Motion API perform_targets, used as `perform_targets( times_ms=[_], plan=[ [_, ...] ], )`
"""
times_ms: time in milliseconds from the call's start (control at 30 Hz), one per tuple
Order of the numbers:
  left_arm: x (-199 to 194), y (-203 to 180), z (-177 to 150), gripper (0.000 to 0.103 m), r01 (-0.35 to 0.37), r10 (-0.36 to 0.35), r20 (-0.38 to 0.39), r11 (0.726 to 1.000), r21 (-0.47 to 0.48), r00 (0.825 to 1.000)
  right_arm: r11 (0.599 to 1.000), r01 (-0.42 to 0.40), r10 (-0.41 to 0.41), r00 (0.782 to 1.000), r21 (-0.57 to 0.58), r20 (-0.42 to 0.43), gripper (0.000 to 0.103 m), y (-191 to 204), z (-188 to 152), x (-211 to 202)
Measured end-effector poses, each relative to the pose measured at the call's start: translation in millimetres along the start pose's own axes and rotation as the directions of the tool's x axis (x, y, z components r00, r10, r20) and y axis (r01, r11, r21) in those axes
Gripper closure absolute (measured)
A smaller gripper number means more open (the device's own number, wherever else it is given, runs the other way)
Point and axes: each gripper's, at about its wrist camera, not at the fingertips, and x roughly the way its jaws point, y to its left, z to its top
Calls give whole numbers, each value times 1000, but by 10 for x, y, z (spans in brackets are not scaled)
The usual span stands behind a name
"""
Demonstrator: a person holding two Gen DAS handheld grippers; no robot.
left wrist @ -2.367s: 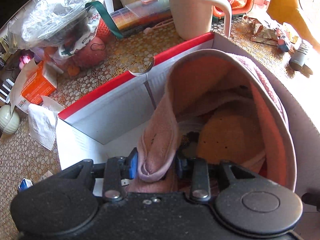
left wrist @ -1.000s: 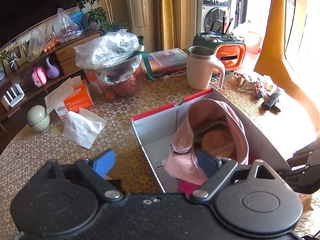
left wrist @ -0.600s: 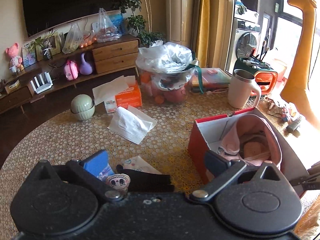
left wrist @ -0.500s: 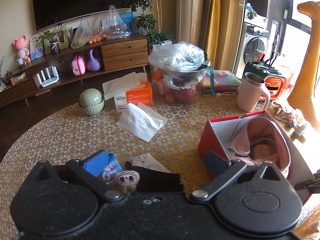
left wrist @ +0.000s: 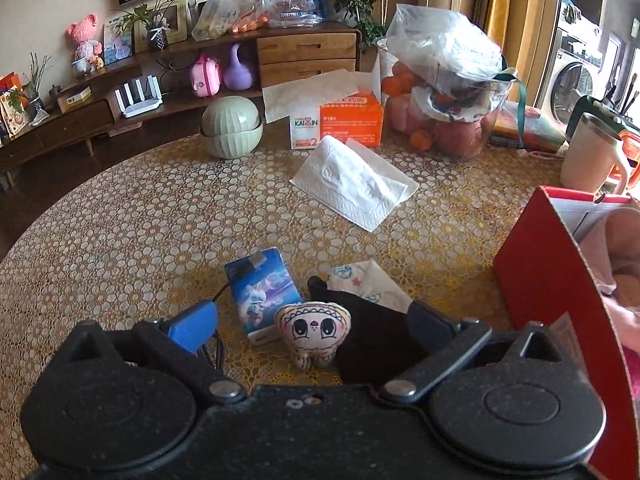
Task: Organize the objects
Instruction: 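Move the left gripper to the small white doll figure and grasp it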
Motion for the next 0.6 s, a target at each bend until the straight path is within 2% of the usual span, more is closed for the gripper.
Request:
perform_targets(
  times_ms=[300,600],
  plan=[
    [329,-114,-124,11,-28,31,-36,997,65,999,1000,4,-4,1000,0,-1,95,2,-2,-4],
    [440,-81,-139,38,-23,26,-63,999,45,998,1000,4,-4,1000,-1,-3,95,6,-6,-10]
  ],
)
